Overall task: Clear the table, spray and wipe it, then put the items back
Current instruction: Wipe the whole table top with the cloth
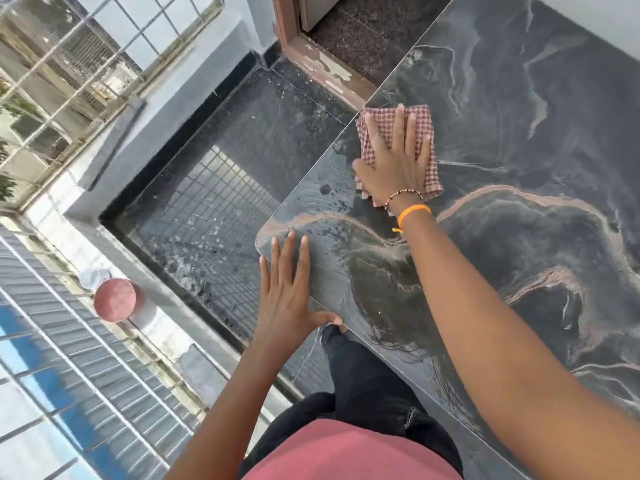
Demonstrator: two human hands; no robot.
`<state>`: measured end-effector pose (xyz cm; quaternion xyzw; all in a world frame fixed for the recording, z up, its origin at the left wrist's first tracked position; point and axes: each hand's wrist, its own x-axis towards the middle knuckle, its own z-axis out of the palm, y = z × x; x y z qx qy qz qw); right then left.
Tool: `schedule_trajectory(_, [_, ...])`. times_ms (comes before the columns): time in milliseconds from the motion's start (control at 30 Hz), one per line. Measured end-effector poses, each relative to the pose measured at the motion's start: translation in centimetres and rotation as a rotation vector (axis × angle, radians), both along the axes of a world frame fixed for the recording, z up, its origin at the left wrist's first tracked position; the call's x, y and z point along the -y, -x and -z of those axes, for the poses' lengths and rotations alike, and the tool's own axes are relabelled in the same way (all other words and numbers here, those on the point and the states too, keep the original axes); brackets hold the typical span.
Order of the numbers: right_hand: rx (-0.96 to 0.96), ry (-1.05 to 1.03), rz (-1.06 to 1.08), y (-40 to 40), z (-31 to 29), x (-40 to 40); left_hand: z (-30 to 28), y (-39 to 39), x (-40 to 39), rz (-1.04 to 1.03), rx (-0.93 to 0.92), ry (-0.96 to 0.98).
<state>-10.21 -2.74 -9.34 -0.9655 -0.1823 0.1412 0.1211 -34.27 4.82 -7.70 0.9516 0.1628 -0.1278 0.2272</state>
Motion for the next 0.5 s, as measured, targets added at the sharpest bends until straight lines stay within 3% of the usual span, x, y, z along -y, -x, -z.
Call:
schedule_trajectory(200, [0.064,0.022,-0.109,-4.1,0.4,-2.7,0.1,0.7,-2.8,-0.155,0.047,0.086])
schedule_trajectory(367, [0.100,0.004,-0.332,4.5,0.6,-3.4,0.2,0.6,-4.5,-0.268,0.052,0.192])
schedule_trajectory(500, [0.100,0.003,-0.529,12.6,0.7,-4.1,1.2,1.4,-6.4,-0.296,-0.078,0.290])
